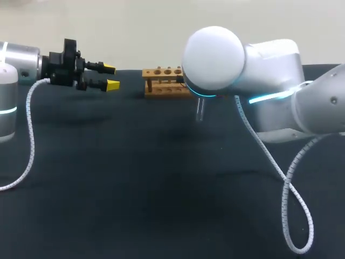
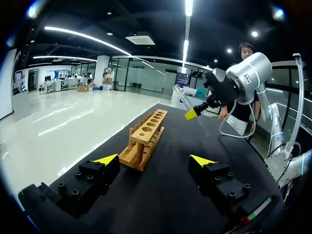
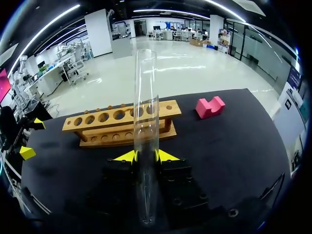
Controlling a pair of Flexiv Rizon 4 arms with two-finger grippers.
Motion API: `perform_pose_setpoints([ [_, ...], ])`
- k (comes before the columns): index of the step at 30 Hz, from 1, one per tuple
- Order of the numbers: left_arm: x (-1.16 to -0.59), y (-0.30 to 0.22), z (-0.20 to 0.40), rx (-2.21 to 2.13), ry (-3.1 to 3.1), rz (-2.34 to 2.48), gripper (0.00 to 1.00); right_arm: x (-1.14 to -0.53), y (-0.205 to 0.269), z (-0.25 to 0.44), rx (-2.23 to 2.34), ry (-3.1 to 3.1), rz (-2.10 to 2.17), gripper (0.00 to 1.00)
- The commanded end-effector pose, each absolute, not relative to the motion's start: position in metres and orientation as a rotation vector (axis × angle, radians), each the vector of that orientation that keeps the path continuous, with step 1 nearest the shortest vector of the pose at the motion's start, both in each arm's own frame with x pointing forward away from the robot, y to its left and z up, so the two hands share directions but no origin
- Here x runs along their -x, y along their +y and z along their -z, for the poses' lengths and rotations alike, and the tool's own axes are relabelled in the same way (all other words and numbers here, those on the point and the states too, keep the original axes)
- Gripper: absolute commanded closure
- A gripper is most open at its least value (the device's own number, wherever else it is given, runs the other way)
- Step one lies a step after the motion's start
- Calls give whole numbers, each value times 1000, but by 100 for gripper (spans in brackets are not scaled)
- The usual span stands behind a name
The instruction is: Grasp the test tube, adjust it, and insert it.
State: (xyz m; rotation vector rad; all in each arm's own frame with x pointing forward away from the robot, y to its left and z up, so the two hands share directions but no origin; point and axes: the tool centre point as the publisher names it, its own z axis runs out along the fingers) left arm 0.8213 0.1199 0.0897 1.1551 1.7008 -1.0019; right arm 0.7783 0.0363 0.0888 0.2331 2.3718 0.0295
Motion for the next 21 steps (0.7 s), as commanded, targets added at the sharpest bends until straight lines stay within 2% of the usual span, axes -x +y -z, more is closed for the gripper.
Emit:
perform_pose_setpoints([
  [1, -819, 120, -89, -1151, 1698, 996, 0, -759, 27, -100, -237, 2303, -32, 100],
  [21, -819, 120, -89, -1151, 1698, 996, 0, -738, 21, -124, -238, 2254, -56, 100],
])
